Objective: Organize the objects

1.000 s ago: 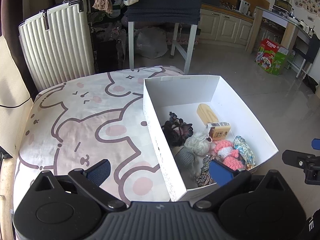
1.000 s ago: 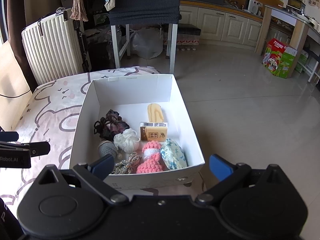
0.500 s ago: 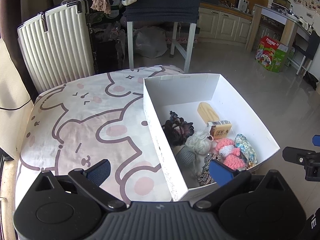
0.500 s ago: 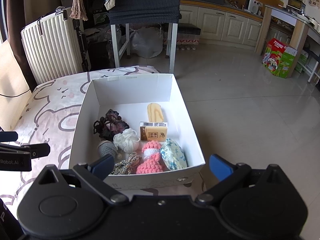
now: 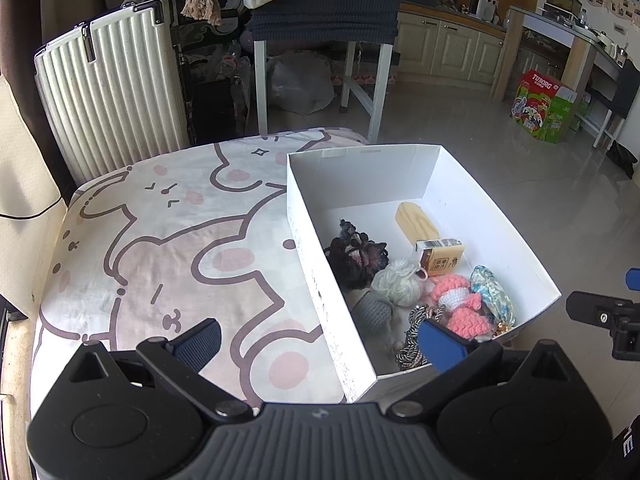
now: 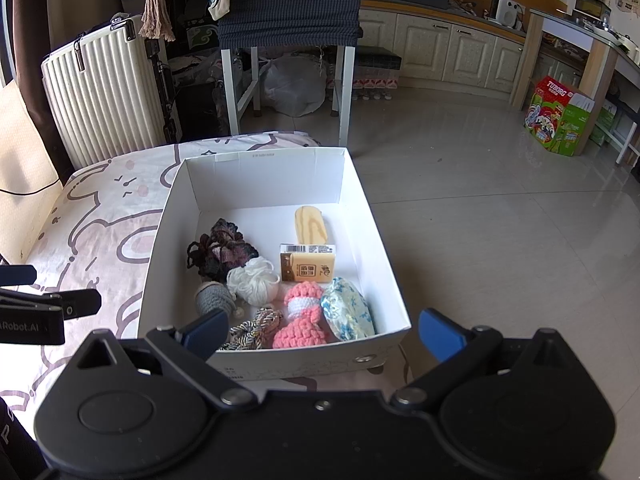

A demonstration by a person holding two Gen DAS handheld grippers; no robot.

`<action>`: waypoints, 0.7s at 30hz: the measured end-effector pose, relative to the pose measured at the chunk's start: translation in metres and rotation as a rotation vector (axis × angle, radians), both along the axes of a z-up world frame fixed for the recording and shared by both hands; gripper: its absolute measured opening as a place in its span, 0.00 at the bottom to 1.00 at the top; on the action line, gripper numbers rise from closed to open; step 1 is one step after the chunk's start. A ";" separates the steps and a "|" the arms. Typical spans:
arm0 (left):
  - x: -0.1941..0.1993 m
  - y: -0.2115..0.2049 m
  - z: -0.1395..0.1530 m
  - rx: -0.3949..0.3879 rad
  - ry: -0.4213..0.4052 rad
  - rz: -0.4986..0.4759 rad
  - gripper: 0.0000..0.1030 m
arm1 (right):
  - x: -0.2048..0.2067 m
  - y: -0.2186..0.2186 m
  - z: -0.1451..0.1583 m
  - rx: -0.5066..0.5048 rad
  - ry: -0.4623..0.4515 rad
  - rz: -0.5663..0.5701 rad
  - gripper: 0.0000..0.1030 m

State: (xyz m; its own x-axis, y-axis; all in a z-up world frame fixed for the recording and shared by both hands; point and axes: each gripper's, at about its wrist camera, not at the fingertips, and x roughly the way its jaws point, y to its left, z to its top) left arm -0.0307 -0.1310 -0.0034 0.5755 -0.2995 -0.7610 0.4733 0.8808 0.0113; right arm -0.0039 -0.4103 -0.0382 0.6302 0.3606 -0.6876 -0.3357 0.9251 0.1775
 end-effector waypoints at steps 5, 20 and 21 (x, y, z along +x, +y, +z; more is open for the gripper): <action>0.000 0.000 0.000 0.001 0.001 0.000 1.00 | 0.000 0.000 0.000 0.000 0.000 0.000 1.00; 0.000 0.000 -0.001 0.002 0.001 -0.002 1.00 | 0.000 0.000 0.000 0.001 -0.001 0.000 1.00; 0.000 0.000 -0.001 0.002 0.001 -0.002 1.00 | 0.000 0.000 0.000 0.000 -0.001 0.000 1.00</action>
